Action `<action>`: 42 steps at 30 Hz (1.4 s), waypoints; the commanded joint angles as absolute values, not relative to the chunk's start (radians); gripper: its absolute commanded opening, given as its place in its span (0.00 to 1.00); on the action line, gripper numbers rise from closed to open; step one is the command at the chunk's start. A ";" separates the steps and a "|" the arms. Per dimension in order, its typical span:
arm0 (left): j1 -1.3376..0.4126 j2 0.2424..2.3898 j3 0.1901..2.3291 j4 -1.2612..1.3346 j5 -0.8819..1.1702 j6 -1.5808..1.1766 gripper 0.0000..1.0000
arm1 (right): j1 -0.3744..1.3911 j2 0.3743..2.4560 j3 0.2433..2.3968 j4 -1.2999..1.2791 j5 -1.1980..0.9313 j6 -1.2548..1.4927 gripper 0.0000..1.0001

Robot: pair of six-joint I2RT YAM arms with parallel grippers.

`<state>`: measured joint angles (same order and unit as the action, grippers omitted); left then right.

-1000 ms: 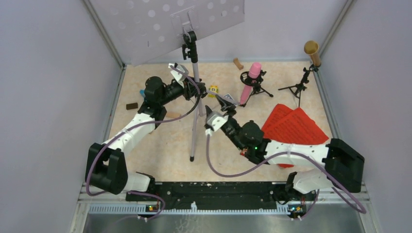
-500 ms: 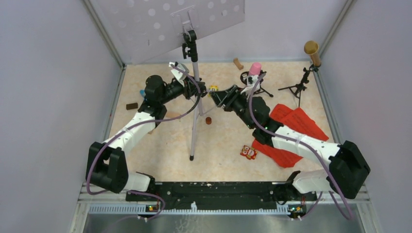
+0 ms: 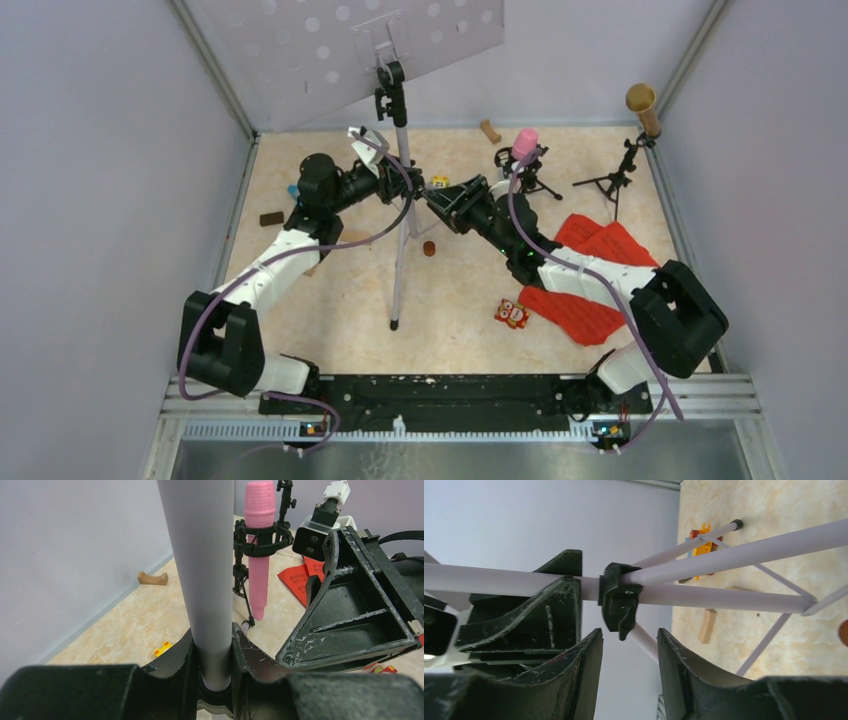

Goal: Pack up the instrument practice props

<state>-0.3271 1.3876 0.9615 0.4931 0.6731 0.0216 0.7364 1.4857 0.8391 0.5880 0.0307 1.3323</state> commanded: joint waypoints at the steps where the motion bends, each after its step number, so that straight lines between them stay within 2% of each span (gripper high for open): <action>1: -0.333 1.432 0.982 0.466 0.692 0.115 0.00 | 0.724 1.504 0.871 0.716 0.003 1.400 0.42; 10: -0.333 1.435 0.982 0.466 0.698 0.123 0.00 | 0.715 1.572 0.904 0.725 -0.051 1.411 0.27; 11: -0.333 1.435 0.982 0.466 0.698 0.123 0.00 | 0.715 1.573 0.906 0.725 -0.049 1.408 0.24; 14: -0.333 1.435 0.980 0.466 0.698 0.124 0.00 | 0.713 1.576 0.921 0.710 -0.046 1.363 0.06; 16: -0.333 1.436 0.981 0.465 0.699 0.124 0.00 | 0.714 1.575 0.935 0.688 -0.049 1.307 0.00; 22: -0.333 1.436 0.982 0.463 0.704 0.130 0.00 | 0.713 1.576 0.936 0.753 -0.059 1.134 0.00; 27: -0.333 1.434 0.978 0.470 0.719 0.133 0.00 | 0.718 1.573 0.949 0.820 -0.184 0.703 0.00; 34: -0.334 1.438 0.980 0.472 0.730 0.131 0.00 | 0.780 1.572 1.014 0.560 -0.210 -0.005 0.00; 38: -0.333 1.439 0.982 0.468 0.734 0.135 0.00 | 0.867 1.588 1.049 0.431 -0.100 -0.416 0.00; 42: -0.334 1.439 0.982 0.466 0.738 0.137 0.00 | 0.975 1.605 1.030 0.413 0.042 -0.790 0.00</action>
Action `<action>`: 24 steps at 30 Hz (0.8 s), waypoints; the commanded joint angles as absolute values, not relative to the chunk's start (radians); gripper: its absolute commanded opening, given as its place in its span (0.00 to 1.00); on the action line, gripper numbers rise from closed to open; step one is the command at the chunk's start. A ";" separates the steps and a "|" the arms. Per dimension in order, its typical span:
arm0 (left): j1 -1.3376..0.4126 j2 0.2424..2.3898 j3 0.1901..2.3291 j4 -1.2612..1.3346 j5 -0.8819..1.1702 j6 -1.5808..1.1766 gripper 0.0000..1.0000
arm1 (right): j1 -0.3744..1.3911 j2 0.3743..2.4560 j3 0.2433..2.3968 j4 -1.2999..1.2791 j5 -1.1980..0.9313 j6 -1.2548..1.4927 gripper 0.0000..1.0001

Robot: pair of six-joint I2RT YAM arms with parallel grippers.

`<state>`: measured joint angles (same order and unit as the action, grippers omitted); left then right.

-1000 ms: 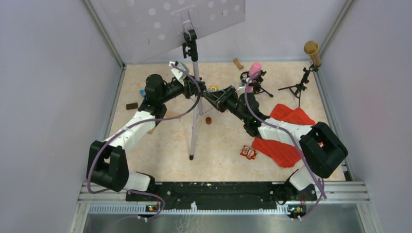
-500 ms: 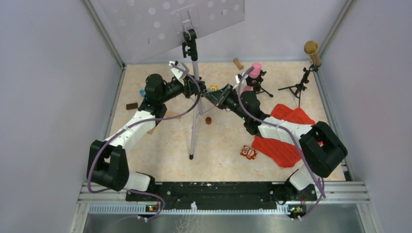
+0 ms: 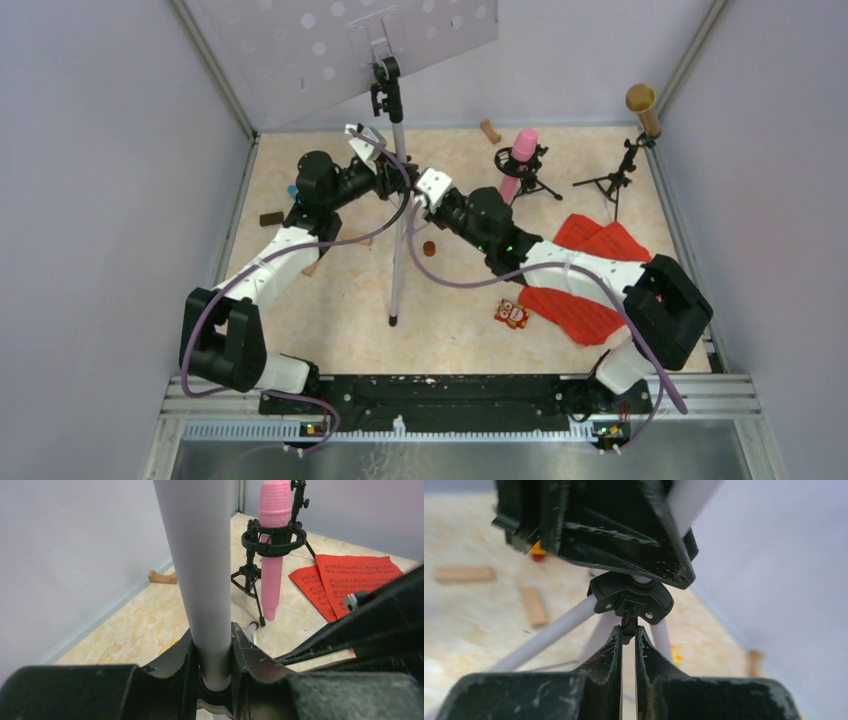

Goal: Pack up the instrument practice props

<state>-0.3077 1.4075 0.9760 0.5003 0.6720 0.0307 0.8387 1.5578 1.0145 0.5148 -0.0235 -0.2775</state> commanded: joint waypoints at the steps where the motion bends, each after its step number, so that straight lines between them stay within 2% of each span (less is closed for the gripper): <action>1: -0.334 1.437 0.982 0.465 0.739 0.138 0.00 | 0.998 1.610 1.022 0.421 0.081 -0.884 0.00; 8: -0.335 1.435 0.982 0.465 0.741 0.140 0.00 | 1.087 1.672 0.962 0.581 0.323 -1.375 0.00; 13: -0.334 1.435 0.982 0.468 0.743 0.134 0.00 | 1.088 1.686 0.936 0.690 0.364 -1.501 0.00; 16: -0.334 1.435 0.982 0.469 0.751 0.132 0.00 | 1.088 1.678 0.935 0.681 0.360 -1.547 0.06; 17: -0.333 1.434 0.982 0.469 0.753 0.132 0.00 | 1.088 1.674 0.930 0.691 0.357 -1.555 0.10; 20: -0.333 1.428 0.979 0.471 0.757 0.133 0.00 | 1.088 1.660 0.913 0.788 0.364 -1.559 0.40; 22: -0.333 1.426 0.977 0.471 0.756 0.134 0.00 | 1.093 1.648 0.901 0.910 0.389 -1.556 0.49; 24: -0.334 1.427 0.977 0.472 0.756 0.133 0.00 | 1.103 1.623 0.907 1.016 0.439 -1.507 0.52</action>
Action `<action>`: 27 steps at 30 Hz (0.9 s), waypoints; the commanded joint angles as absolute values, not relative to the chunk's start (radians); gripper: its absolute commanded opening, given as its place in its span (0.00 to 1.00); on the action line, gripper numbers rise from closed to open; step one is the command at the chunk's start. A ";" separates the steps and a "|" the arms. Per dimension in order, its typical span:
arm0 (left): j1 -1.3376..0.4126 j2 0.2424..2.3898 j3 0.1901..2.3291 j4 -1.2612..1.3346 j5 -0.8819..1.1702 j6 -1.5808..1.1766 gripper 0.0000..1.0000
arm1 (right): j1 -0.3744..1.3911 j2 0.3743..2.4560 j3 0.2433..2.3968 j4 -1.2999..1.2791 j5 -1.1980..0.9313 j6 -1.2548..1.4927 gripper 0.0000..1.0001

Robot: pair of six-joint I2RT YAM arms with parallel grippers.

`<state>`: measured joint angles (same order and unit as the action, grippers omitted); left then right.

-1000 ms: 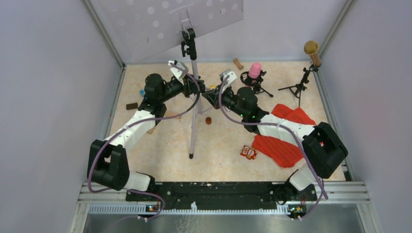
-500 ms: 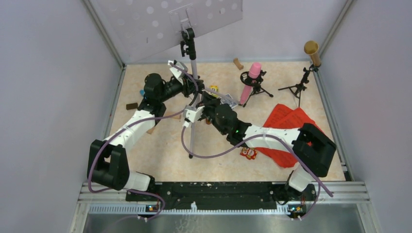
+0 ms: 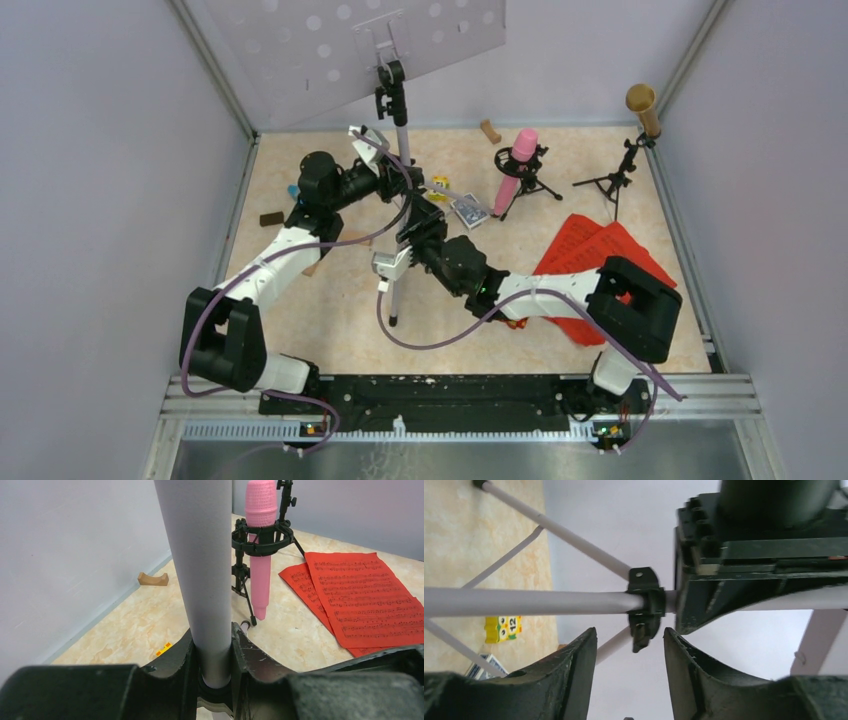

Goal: Pack up the instrument practice props

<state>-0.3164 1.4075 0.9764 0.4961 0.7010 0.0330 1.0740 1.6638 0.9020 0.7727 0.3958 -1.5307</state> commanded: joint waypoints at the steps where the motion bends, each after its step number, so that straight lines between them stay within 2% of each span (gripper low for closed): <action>1: -0.333 1.429 0.977 0.471 0.758 0.133 0.00 | 1.108 1.599 0.908 1.050 0.468 -1.460 0.52; 4: -0.333 1.427 0.977 0.469 0.758 0.133 0.00 | 1.104 1.478 0.875 0.934 0.489 -1.131 0.53; 7: -0.333 1.426 0.978 0.471 0.758 0.132 0.00 | 1.026 1.327 0.821 0.703 0.278 -0.607 0.54; 8: -0.333 1.425 0.977 0.469 0.756 0.133 0.00 | 0.986 1.285 0.789 0.714 0.220 -0.451 0.61; 11: -0.333 1.429 0.979 0.469 0.756 0.135 0.00 | 0.873 1.222 0.704 0.814 0.181 0.029 0.63; 14: -0.333 1.430 0.981 0.464 0.754 0.135 0.00 | 0.820 1.226 0.756 0.702 0.222 0.393 0.63; 17: -0.333 1.428 0.983 0.458 0.744 0.135 0.00 | 0.815 1.278 0.916 0.399 0.274 0.709 0.61; 19: -0.333 1.424 0.982 0.456 0.736 0.138 0.00 | 0.810 1.314 0.964 0.319 0.253 0.919 0.60; 24: -0.333 1.422 0.981 0.456 0.739 0.140 0.00 | 0.777 1.375 0.859 0.570 0.144 1.382 0.60; 27: -0.333 1.424 0.982 0.456 0.745 0.139 0.00 | 0.771 1.429 0.850 0.669 0.101 1.503 0.60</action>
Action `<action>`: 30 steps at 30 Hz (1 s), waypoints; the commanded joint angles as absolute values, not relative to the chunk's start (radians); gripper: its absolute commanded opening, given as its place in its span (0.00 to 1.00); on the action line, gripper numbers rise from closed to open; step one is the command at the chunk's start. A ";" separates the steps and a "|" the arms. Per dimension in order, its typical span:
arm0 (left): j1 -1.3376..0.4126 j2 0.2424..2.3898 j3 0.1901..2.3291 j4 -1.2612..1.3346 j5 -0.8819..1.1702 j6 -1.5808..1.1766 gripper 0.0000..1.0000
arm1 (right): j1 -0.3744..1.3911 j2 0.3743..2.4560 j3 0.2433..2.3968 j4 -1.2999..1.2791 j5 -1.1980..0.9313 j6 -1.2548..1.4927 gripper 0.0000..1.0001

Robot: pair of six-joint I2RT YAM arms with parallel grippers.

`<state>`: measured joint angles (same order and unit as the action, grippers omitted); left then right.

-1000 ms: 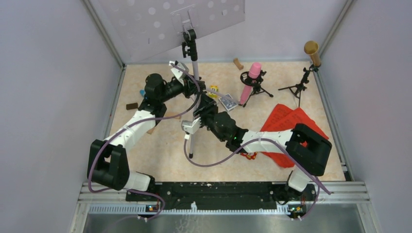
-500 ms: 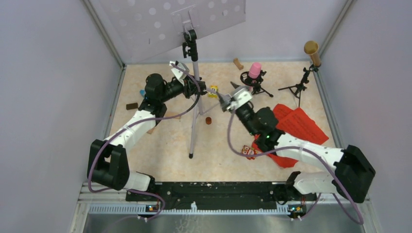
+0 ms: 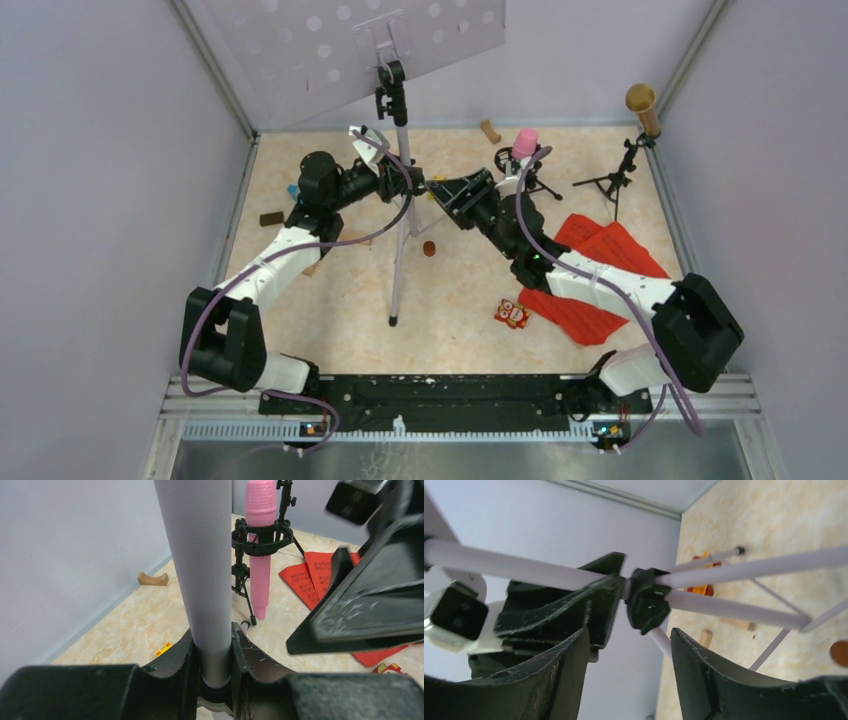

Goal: Pack up the instrument practice props

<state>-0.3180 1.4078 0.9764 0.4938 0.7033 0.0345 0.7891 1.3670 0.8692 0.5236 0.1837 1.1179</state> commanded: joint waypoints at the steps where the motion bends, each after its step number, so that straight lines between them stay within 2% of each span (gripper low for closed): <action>1: -0.333 1.424 0.982 0.456 0.745 0.140 0.00 | 0.771 1.440 0.859 0.663 0.100 1.512 0.60; 9: -0.333 1.422 0.983 0.456 0.744 0.142 0.00 | 0.765 1.455 0.868 0.605 0.153 1.557 0.49; 30: -0.332 1.427 0.986 0.439 0.736 0.158 0.00 | 0.746 1.603 0.908 0.759 0.055 1.626 0.27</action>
